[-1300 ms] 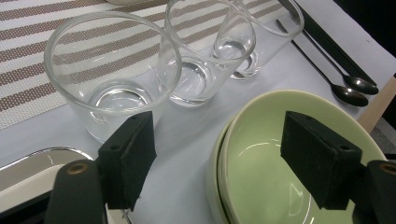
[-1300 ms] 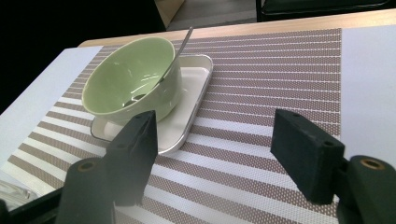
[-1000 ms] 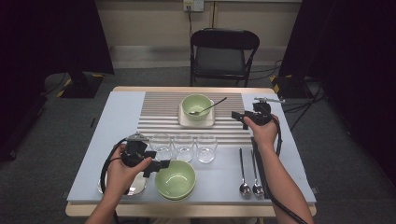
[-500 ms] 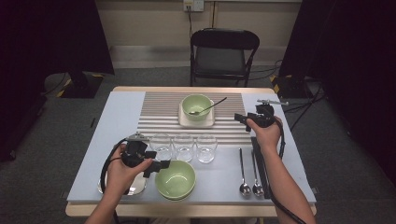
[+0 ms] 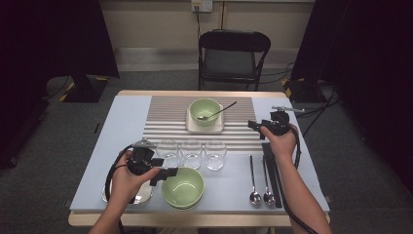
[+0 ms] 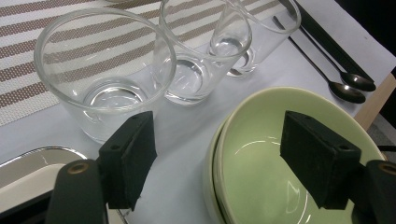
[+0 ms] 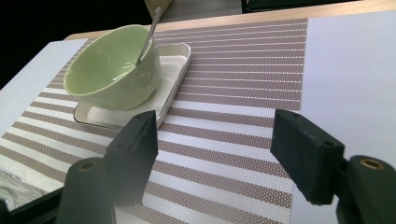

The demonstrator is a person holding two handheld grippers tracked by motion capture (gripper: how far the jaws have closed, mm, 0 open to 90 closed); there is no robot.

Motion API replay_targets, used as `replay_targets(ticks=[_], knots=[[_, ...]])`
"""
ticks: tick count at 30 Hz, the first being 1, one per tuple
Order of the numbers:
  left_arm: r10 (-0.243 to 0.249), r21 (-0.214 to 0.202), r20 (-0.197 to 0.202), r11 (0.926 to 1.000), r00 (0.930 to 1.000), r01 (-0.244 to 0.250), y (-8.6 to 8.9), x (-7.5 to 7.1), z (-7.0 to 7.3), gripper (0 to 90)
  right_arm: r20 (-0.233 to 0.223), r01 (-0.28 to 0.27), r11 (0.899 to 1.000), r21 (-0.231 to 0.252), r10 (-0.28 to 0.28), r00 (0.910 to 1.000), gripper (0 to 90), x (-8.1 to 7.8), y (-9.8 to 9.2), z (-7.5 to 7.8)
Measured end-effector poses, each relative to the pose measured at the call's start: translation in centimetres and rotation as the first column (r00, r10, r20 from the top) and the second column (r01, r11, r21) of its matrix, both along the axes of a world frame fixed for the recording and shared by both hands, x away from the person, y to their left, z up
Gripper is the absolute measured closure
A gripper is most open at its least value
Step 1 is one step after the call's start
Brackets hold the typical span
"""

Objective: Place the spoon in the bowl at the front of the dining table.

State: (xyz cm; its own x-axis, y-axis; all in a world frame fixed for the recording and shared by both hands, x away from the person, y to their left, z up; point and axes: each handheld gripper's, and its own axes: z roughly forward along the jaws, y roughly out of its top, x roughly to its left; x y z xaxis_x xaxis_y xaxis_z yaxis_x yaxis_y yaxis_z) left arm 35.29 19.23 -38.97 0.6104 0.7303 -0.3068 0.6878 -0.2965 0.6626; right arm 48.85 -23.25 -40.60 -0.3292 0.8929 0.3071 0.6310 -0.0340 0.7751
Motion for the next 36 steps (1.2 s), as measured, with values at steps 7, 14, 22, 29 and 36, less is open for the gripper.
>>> replay_targets(ticks=[7, 14, 22, 29, 36], knots=[[0.001, -0.004, -0.002, 1.0000, 1.0000, -0.001, -0.1, 0.0, 0.0, 26.5, -0.001, 0.010, 1.000, -0.003, -0.010, 0.9999, 31.3, -0.3, -0.6, -0.2], [-0.001, -0.002, -0.002, 1.0000, 1.0000, 0.001, -0.2, 0.0, 0.0, 27.3, -0.001, 0.014, 1.000, -0.008, -0.014, 0.9999, 31.5, -0.6, -0.9, -0.4], [-0.002, -0.002, -0.004, 1.0000, 1.0000, 0.002, -0.2, -0.1, 0.0, 27.5, -0.008, 0.020, 1.000, -0.019, -0.020, 0.9998, 31.6, -0.8, -1.3, -0.7], [-0.003, 0.002, -0.007, 1.0000, 1.0000, 0.003, -0.2, -0.1, -0.1, 27.3, -0.010, 0.027, 0.999, -0.027, -0.027, 0.9996, 31.9, -1.0, -1.7, -0.9], [-0.006, 0.000, -0.006, 1.0000, 1.0000, 0.006, -0.3, -0.1, 0.0, 27.2, -0.014, 0.035, 0.999, -0.031, -0.036, 0.9993, 32.1, -1.1, -2.1, -1.1]])
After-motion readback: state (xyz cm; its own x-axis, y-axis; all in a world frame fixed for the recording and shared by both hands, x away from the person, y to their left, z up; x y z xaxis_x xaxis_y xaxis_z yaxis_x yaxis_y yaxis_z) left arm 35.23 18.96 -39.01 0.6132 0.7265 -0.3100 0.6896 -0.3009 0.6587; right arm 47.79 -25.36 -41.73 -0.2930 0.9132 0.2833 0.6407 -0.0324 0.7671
